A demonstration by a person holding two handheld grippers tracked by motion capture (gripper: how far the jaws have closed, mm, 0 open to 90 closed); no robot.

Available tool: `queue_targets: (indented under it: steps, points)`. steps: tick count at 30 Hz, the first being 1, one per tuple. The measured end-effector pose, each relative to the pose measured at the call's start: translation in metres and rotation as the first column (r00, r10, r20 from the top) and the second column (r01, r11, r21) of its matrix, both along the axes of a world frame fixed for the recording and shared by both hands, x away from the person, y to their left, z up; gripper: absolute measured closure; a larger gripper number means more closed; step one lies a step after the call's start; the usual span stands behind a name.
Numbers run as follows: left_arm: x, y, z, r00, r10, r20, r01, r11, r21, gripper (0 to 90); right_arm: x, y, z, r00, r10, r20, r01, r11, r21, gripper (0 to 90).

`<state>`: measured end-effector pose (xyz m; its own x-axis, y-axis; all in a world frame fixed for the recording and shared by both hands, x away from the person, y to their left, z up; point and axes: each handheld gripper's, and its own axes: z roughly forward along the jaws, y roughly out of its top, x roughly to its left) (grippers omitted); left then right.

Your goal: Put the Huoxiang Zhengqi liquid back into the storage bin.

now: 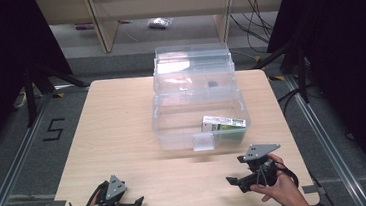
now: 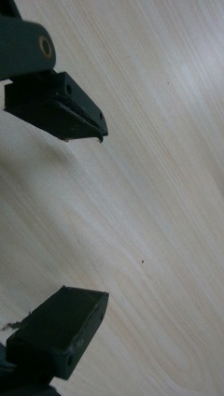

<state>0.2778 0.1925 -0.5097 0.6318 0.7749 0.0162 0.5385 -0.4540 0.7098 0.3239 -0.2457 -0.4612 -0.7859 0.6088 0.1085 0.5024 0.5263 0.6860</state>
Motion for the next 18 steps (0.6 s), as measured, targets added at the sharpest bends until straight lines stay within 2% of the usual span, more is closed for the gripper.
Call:
queue_targets:
  steps: [3, 5, 8, 9, 10, 11, 13, 15, 16, 17, 18]
  points:
    - [0.0, 0.0, 0.0, 1.0, 0.001, -0.002, -0.001, 1.0, 0.003, 16.6, 0.0, -0.002, -0.004, 0.9997, 0.011, 0.024, -0.011, 0.9998, -0.015, 16.9]
    - [0.0, 0.0, 0.0, 1.0, 0.0, 0.001, 0.0, 1.0, 0.0, 16.6, -0.003, -0.002, -0.006, 0.9999, -0.009, -0.006, 0.009, 0.9997, -0.021, 16.9]
    - [0.0, 0.0, 0.001, 1.0, 0.002, 0.0, -0.002, 1.0, -0.001, 16.6, -0.003, -0.004, -0.009, 0.9998, -0.003, 0.019, 0.004, 0.9996, -0.028, 16.7]
    - [0.0, 0.0, 0.0, 1.0, 0.001, 0.0, -0.001, 1.0, 0.002, 16.6, -0.004, -0.004, -0.01, 0.9999, -0.009, 0.01, 0.009, 0.9996, -0.028, 16.7]
    - [0.0, 0.0, 0.001, 1.0, 0.0, -0.004, 0.0, 1.0, 0.008, 16.6, -0.003, -0.004, -0.013, 0.9997, 0.003, 0.025, -0.003, 0.9999, -0.017, 16.7]
    - [0.0, 0.0, 0.001, 1.0, 0.001, -0.006, 0.0, 1.0, 0.009, 16.6, -0.006, -0.005, -0.012, 0.9998, -0.019, 0.011, 0.019, 0.9996, -0.022, 16.6]
    - [0.0, 0.0, 0.001, 1.0, 0.001, -0.001, -0.001, 1.0, 0.003, 16.6, -0.008, -0.006, -0.013, 0.9998, -0.014, 0.01, 0.015, 0.9987, -0.048, 16.5]
    - [-0.001, 0.0, 0.001, 1.0, 0.002, 0.001, -0.002, 1.0, 0.002, 16.6, -0.008, -0.007, -0.017, 0.9992, -0.014, 0.036, 0.016, 0.9985, -0.052, 16.4]
    - [0.0, 0.0, 0.001, 1.0, 0.001, 0.001, -0.001, 1.0, 0.005, 16.6, -0.01, -0.008, -0.015, 0.9997, -0.017, 0.017, 0.018, 0.9976, -0.066, 16.4]
    - [0.0, 0.0, 0.001, 1.0, 0.001, 0.001, -0.001, 1.0, 0.006, 16.6, -0.012, -0.008, -0.017, 0.9992, -0.034, 0.02, 0.035, 0.9978, -0.057, 16.4]
    - [0.0, 0.0, 0.001, 1.0, 0.002, 0.001, -0.002, 1.0, 0.005, 16.6, -0.011, -0.01, -0.015, 0.9995, -0.026, 0.02, 0.027, 0.9966, -0.078, 16.4]
